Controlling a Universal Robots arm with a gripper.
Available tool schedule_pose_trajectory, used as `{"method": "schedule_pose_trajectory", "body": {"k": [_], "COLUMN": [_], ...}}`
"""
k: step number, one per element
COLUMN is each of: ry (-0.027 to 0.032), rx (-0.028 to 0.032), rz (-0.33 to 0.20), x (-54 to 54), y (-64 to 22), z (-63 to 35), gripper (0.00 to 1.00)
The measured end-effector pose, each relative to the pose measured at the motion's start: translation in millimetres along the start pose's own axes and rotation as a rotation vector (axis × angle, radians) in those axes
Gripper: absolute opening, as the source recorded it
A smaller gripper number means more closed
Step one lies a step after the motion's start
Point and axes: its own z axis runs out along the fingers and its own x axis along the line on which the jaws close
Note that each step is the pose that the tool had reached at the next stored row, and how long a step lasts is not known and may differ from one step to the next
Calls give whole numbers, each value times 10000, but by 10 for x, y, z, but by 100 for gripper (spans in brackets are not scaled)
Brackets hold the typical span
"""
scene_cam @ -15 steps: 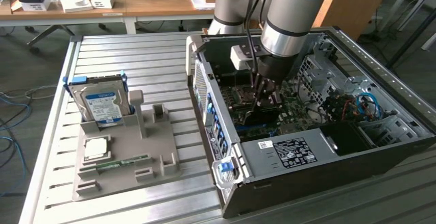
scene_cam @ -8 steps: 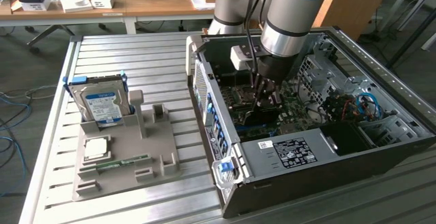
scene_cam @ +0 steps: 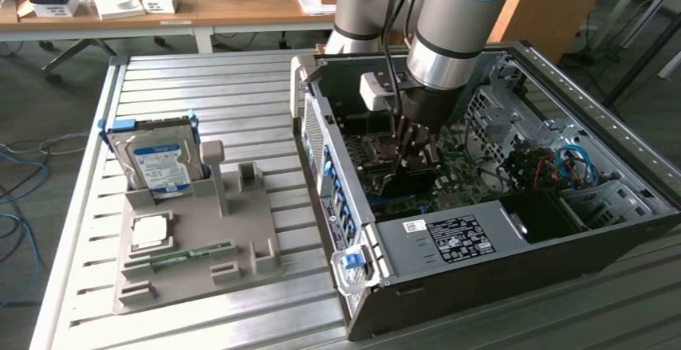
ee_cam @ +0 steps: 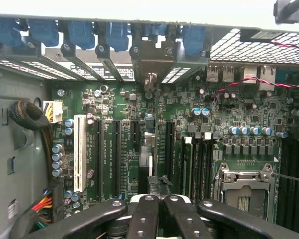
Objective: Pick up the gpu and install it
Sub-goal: 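Press down on the gpu until it lock into place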
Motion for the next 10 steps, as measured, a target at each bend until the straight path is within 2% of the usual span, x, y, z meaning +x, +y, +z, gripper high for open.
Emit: {"method": "schedule_pose_trajectory", "body": {"k": [10], "ry": [1], "rx": [0], "rz": [0], "x": [1], "y": [10], "z": [16], "gripper": [11]}}
